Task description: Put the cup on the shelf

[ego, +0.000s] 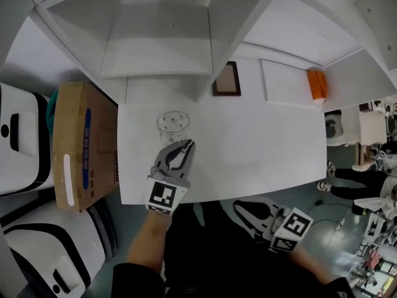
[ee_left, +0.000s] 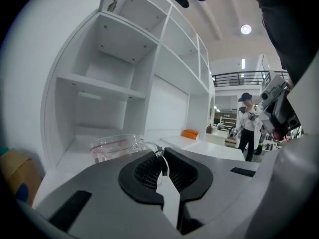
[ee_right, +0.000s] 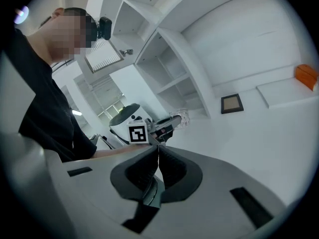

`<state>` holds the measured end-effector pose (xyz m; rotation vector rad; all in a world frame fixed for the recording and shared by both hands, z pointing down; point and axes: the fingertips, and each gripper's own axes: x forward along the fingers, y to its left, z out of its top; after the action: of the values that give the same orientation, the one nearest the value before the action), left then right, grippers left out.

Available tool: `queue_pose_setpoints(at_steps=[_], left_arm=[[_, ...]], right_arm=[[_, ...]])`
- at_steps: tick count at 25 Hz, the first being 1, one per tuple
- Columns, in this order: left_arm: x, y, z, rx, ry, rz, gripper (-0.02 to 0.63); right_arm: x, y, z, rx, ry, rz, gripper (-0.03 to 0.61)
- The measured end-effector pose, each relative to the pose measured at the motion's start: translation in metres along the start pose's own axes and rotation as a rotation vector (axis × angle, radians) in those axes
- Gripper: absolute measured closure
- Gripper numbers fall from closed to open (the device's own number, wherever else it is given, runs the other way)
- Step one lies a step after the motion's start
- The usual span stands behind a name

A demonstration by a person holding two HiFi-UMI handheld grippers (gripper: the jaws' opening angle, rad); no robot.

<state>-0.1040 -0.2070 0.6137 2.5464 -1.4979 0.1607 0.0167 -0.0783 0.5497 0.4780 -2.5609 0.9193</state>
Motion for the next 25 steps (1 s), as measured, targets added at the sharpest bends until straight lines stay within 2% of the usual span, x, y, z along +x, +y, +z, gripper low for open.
queue_pose_setpoints(at_steps=[6, 9, 13, 17, 22, 25], left_arm=[[0.015, 0.014, -0.029, -0.012, 0.023, -0.001, 0.592], [0.013, 0.007, -0.042, -0.027, 0.056, -0.030, 0.592], [0.003, -0.006, -0.054, -0.006, 0.089, -0.073, 0.592], [-0.009, -0.023, -0.078, -0.029, 0.184, -0.083, 0.594], [-0.026, -0.032, -0.117, -0.091, 0.328, -0.052, 0.592], [-0.032, -0.030, -0.121, -0.130, 0.348, -0.013, 0.572]], right_arm=[[-0.006, 0.002, -0.011, 0.029, -0.023, -0.068, 0.561], [-0.009, 0.007, -0.008, 0.031, -0.052, -0.095, 0.561], [-0.015, 0.016, 0.003, 0.009, -0.105, -0.118, 0.561], [-0.026, 0.023, 0.012, -0.005, -0.174, -0.147, 0.561], [-0.021, 0.029, 0.017, -0.007, -0.213, -0.126, 0.561], [-0.012, 0.034, 0.021, -0.020, -0.200, -0.095, 0.561]])
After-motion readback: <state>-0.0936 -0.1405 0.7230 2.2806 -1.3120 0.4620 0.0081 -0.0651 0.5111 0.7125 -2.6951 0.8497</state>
